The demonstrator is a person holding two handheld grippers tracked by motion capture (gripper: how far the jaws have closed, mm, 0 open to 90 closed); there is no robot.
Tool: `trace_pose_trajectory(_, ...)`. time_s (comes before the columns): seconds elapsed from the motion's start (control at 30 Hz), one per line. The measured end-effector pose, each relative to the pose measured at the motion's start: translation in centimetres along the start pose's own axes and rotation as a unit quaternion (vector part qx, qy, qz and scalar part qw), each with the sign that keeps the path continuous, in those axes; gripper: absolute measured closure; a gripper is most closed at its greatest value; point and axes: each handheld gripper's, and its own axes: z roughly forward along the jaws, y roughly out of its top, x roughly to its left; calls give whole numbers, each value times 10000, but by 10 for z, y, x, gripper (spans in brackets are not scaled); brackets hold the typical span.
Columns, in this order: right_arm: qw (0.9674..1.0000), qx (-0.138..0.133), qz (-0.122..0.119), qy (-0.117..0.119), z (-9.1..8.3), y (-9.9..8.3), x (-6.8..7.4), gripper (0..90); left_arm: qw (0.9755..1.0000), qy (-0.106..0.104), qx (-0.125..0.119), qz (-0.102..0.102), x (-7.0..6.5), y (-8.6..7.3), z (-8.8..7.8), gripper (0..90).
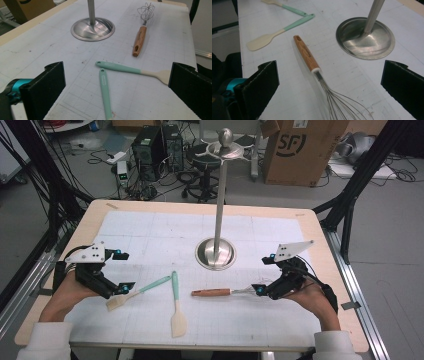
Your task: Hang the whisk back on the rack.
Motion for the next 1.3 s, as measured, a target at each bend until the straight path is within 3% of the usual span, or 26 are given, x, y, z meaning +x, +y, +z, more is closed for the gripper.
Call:
trace_pose_trajectory(0.33,9979,579,-243,160,23,18,-7,1,9999,-123,61,-68,-1,-4,2,17)
trace_pose_trajectory(0.5,9948,910,-351,283,40,24,-12,1,9998,-135,63,-114,1,-6,3,17)
trace_pose_trajectory(0.77,9911,1154,-486,442,61,29,-13,1,9999,-111,9,-95,1,-6,2,17)
trace_pose_trajectory(1.3,9778,1782,-747,806,97,35,-2,45,9999,-162,-6,-57,-1,-5,2,17)
